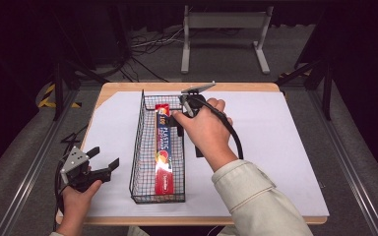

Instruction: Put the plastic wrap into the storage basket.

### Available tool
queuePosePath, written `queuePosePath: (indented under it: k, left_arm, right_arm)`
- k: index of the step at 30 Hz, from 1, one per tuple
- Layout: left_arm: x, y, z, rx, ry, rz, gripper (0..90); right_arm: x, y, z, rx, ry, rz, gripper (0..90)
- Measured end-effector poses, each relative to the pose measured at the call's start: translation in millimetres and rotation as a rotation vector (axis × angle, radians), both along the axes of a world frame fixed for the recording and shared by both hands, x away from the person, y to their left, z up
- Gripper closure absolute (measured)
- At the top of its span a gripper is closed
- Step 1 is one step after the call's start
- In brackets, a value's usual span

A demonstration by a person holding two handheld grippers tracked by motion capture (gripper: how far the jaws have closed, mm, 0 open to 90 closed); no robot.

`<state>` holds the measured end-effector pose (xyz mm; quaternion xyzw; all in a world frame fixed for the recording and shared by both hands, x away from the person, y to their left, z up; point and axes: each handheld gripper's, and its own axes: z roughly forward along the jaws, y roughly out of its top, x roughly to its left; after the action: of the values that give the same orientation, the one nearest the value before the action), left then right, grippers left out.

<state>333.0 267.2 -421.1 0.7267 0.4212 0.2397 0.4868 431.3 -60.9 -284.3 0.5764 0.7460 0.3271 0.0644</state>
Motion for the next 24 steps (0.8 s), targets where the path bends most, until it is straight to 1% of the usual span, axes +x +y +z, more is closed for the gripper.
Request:
queuePosePath:
  k: [2,4,5,6,8,9,12,16,19,20,22,24]
  left_arm:
    - [0.2,0.7,-0.3,-0.003,0.002,0.001,15.4]
    - [0.5,1.3,-0.7,-0.003,0.004,0.001,15.4]
    - [0.5,1.3,-0.7,-0.003,0.004,0.001,15.3]
    - [0.9,1.2,-1.1,-0.003,0.008,-0.001,15.1]
    - [0.8,0.3,-1.6,-0.001,0.011,-0.004,15.0]
    - [0.5,0.4,-1.3,0.01,0.007,-0.007,14.8]
    - [-0.3,0.5,-1.2,0.004,0.01,-0.008,14.4]
    - [-0.4,1.4,-2.0,0.009,0.017,-0.007,13.9]
    - [-0.6,1.9,-2.3,0.01,0.025,-0.007,13.2]
    - [-0.3,2.2,-2.6,0.009,0.028,-0.009,12.7]
    - [0.3,2.1,-2.9,0.009,0.031,-0.008,12.4]
    - [0.7,1.5,-2.8,0.012,0.032,-0.01,12.1]
  right_arm:
    - [-1.9,-6.0,0.6,0.004,-0.01,0.015,20.9]
    - [-4.3,-15.2,1.8,0.0,-0.033,0.044,20.7]
    - [-4.3,-15.2,1.8,0.0,-0.033,0.044,20.7]
    - [-6.1,-22.9,2.7,-0.008,-0.047,0.066,19.8]
    - [-7.0,-26.0,3.6,-0.011,-0.052,0.071,19.2]
    - [-7.7,-29.5,4.5,-0.012,-0.068,0.085,19.2]
    - [-11.1,-42.1,7.7,0.0,-0.096,0.107,18.4]
    - [-16.7,-65.2,9.3,-0.003,-0.122,0.127,17.4]
    - [-19.4,-86.2,9.6,-0.012,-0.127,0.124,17.2]
    - [-20.0,-94.0,9.4,-0.011,-0.134,0.121,17.2]
    - [-21.1,-109.2,8.1,0.013,-0.139,0.128,17.2]
    - [-22.2,-122.8,8.0,0.004,-0.161,0.146,16.8]
